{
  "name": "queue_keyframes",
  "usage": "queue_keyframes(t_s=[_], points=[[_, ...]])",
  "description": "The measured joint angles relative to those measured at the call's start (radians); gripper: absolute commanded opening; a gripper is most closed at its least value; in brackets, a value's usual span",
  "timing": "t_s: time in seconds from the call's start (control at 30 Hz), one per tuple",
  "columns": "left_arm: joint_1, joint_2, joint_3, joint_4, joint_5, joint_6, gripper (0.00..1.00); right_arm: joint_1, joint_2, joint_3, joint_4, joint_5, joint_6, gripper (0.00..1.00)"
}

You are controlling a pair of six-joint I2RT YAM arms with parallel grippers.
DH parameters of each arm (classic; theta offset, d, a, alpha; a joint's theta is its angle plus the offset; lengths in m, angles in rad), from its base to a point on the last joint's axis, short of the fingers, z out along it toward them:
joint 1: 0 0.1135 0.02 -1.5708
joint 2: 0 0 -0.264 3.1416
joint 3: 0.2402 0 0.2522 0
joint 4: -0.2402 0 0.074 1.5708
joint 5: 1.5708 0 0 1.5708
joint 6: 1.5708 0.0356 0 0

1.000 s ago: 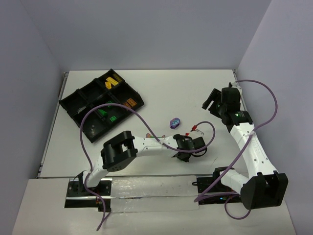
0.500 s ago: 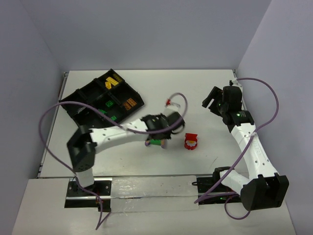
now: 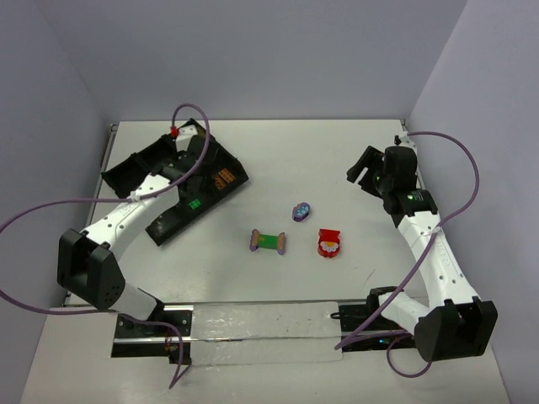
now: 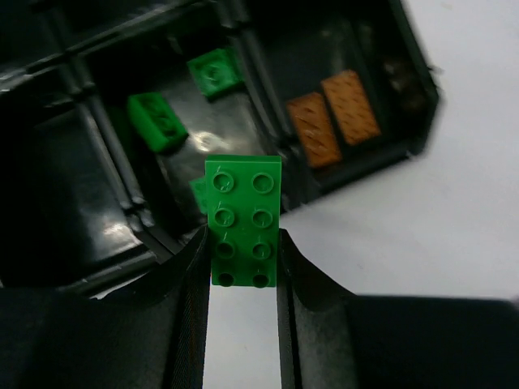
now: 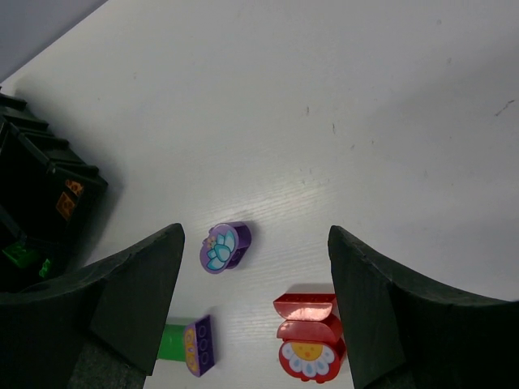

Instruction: Sort the legos into containers by color

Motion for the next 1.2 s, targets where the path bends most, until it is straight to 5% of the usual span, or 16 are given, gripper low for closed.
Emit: queue_keyframes(t_s=[0.17, 0.27, 0.33, 0.4, 0.53, 0.83, 1.0, 1.2], points=[[0.13, 0.076, -0.008, 0.035, -0.001, -0.01, 0.04, 0.0, 0.001, 0.0, 0.002, 0.002, -0.006, 0.79], [0.167, 0.144, -0.006, 0.047, 0.0, -0.017, 0.17, 0.0, 0.001, 0.0, 0.002, 0.007, -0.009, 0.79], [0.19, 0.182, -0.006, 0.056, 0.009, -0.018, 0.37, 0.0, 0.001, -0.001, 0.003, 0.008, -0.009, 0.79], [0.205, 0.208, -0.006, 0.063, 0.013, -0.019, 0.7, 0.0, 0.001, -0.002, 0.003, 0.008, -0.009, 0.79], [0.212, 0.238, -0.002, 0.066, 0.015, -0.027, 0.86, 0.001, 0.001, -0.005, 0.008, -0.001, -0.012, 0.8], [0.189, 0.218, 0.008, 0.069, 0.055, 0.003, 0.88, 0.16, 0.074, -0.007, 0.01, 0.04, -0.02, 0.8], [0.01, 0.207, 0.113, 0.072, 0.086, 0.094, 0.97, 0.219, 0.097, -0.021, 0.01, 0.067, -0.008, 0.8], [-0.239, 0.262, 0.267, 0.131, 0.246, 0.234, 0.99, 0.13, 0.057, -0.042, -0.003, 0.095, 0.004, 0.8]])
